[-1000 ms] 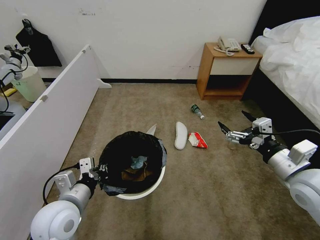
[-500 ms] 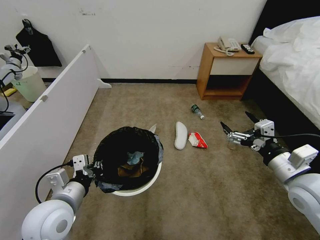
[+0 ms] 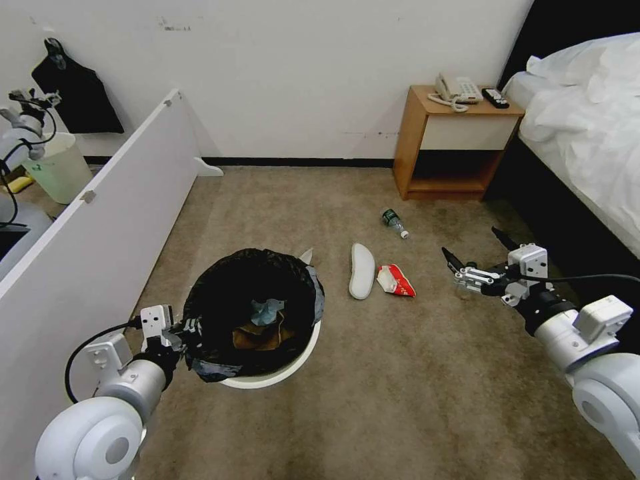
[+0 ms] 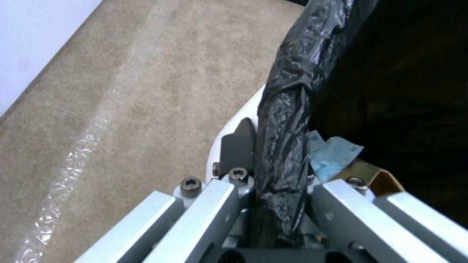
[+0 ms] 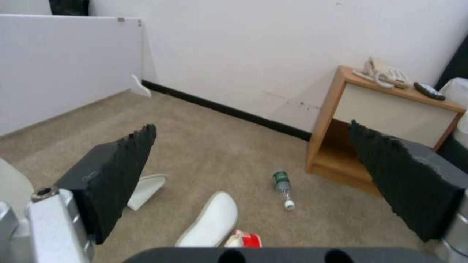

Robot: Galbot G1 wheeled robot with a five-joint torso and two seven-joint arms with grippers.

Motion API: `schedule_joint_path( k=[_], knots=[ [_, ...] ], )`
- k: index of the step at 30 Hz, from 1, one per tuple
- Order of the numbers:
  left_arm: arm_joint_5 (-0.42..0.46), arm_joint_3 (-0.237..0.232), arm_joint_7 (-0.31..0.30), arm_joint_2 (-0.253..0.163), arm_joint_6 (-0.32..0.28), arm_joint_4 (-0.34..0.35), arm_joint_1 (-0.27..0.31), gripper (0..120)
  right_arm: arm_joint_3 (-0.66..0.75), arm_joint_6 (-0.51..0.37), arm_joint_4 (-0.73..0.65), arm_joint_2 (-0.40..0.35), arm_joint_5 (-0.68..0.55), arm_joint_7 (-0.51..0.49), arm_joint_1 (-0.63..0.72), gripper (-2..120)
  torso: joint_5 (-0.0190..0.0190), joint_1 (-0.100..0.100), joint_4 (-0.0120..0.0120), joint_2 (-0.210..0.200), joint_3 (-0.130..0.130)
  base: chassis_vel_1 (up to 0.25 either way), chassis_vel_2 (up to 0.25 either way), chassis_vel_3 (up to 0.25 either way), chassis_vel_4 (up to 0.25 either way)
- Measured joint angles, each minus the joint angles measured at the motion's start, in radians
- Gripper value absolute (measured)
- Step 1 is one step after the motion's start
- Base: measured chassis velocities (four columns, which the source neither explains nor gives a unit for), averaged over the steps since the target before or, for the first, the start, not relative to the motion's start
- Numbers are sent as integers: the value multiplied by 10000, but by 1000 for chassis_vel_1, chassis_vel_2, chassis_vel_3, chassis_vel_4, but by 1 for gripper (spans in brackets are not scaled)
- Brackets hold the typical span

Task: Pick up the trash bin, then pick up the garbage from the floor and place it into the trash bin.

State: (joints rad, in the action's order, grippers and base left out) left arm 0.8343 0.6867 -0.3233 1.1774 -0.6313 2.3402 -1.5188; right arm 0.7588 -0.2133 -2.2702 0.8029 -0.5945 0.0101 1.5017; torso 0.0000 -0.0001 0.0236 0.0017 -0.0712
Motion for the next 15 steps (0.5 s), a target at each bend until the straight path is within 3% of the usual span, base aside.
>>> schedule_joint_path(
  k=[15],
  knots=[
    [4,41,3,30,35,-20,38,1,-47,-190,-9,77,44,49,33,100,0,0,0,0,0,0,0,0,0]
  ],
)
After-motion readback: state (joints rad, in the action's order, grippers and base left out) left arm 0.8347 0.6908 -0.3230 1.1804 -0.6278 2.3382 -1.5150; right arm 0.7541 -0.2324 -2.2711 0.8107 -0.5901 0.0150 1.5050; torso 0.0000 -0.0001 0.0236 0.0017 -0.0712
